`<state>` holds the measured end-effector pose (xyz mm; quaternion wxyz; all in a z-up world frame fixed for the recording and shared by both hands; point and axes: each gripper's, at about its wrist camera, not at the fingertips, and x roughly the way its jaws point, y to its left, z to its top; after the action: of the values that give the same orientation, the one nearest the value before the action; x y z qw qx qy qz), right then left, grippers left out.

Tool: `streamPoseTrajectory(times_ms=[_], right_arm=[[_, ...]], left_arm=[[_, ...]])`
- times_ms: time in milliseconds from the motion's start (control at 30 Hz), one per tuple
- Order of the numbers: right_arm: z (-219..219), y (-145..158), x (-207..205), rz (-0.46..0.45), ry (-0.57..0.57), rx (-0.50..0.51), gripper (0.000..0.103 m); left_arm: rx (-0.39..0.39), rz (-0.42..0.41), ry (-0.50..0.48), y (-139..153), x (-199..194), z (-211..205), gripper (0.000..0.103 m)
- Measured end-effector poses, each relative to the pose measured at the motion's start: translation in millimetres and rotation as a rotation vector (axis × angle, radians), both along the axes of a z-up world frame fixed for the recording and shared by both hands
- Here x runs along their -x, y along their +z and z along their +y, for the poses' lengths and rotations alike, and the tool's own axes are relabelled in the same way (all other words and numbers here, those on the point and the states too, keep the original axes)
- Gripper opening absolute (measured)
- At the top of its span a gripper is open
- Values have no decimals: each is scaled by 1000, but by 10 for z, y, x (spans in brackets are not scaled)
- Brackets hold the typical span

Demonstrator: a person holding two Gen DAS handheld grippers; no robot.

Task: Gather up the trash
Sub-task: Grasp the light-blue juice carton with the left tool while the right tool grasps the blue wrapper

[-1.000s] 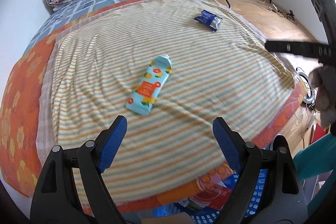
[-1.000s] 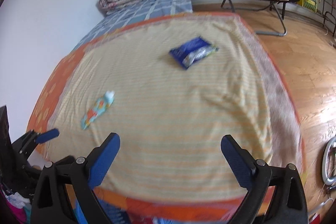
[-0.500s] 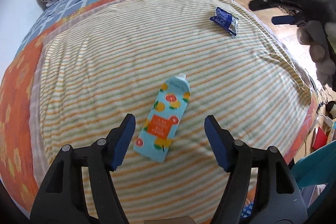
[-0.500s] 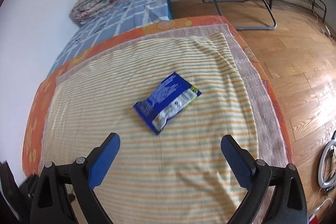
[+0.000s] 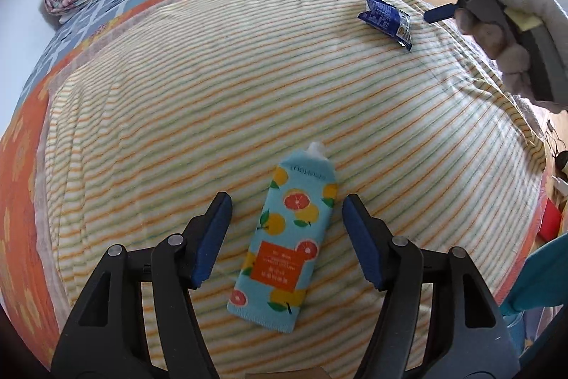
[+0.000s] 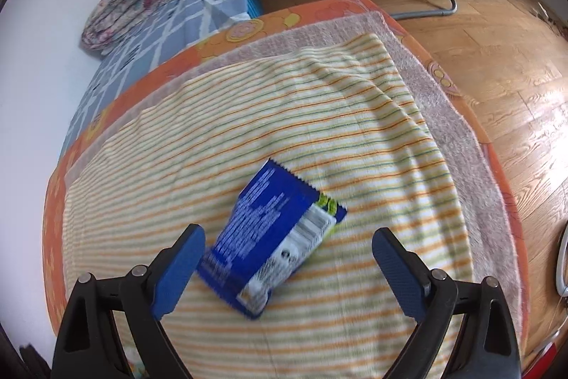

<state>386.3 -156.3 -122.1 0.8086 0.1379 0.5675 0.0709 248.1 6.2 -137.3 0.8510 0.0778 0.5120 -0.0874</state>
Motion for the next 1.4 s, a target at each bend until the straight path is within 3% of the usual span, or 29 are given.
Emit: streamPoseTrajectory(times_ms=[167,400,533,600,667,1267,1367,1400], right_arm=[[111,-103,-71,6,-3,19,94],[286,-84,-70,-31,22,123,80],[237,-14,-34,-49,26,116,64],[206,28,-2,-56,33,76,45],[214,112,39,-77,47,81,37],[217,912,711,-302,167,78,36],[258,1034,907,-338,202,92,36],[267,1074,990,-348,215,92,36]], left_arm=[[23,-4,-14,13,-44,-41,43],[15,-20,-6,41,-46,-68,39],[26,-39,17,116,-9,-31,38],[24,-51,19,166,25,-24,38],[25,-64,23,221,56,-18,38],[42,-156,64,643,366,72,35],[46,-173,72,726,462,90,29],[49,-178,75,755,493,98,22]])
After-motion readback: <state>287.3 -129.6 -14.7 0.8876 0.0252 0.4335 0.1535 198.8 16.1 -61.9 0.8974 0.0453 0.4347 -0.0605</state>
